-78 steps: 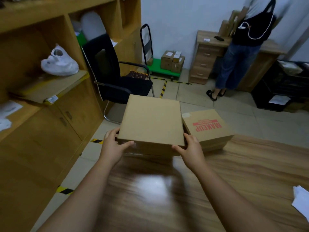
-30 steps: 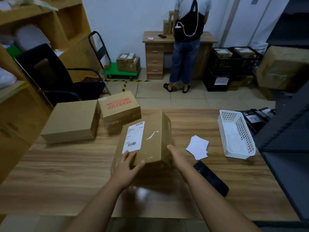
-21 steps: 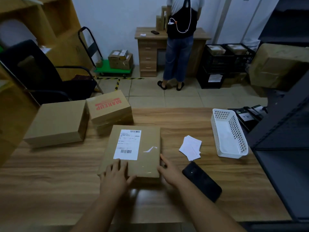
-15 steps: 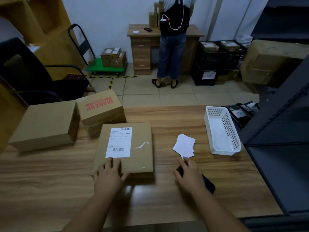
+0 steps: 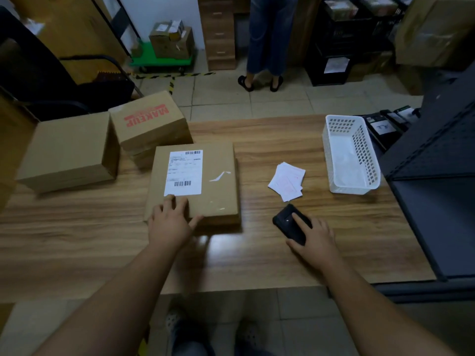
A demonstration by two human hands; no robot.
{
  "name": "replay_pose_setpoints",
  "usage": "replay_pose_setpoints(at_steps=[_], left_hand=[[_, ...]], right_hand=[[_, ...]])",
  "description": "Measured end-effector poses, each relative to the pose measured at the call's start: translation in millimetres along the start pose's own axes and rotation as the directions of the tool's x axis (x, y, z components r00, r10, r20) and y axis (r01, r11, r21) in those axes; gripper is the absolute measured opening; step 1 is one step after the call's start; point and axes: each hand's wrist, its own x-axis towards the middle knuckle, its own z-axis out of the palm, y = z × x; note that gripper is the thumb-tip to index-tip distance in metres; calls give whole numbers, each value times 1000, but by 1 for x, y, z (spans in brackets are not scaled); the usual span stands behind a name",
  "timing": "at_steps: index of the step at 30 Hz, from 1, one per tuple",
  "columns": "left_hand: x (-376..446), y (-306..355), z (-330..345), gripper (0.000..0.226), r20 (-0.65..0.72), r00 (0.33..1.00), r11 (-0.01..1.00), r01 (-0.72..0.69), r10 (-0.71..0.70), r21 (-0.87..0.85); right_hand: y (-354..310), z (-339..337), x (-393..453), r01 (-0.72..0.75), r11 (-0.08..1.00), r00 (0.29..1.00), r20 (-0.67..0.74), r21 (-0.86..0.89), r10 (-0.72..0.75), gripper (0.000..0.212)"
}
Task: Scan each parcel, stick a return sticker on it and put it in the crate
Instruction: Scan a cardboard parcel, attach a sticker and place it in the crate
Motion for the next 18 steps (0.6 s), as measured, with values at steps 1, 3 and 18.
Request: replay_pose_setpoints(at_steps=[1, 3, 18], left_hand=[[0, 0, -1, 62, -1, 1000, 1000, 0, 0, -1], [-1, 0, -1, 63, -3, 1000, 1000, -3, 3, -2], [4, -25, -14, 62, -46, 999, 994, -20, 15, -110]], right_hand=[[1, 2, -2, 4, 1000, 1000, -16, 19, -4, 77], [2, 8, -6, 16, 999, 999, -35, 33, -15, 77], [-98, -82, 13, 105, 933, 990, -128, 345, -64, 74]])
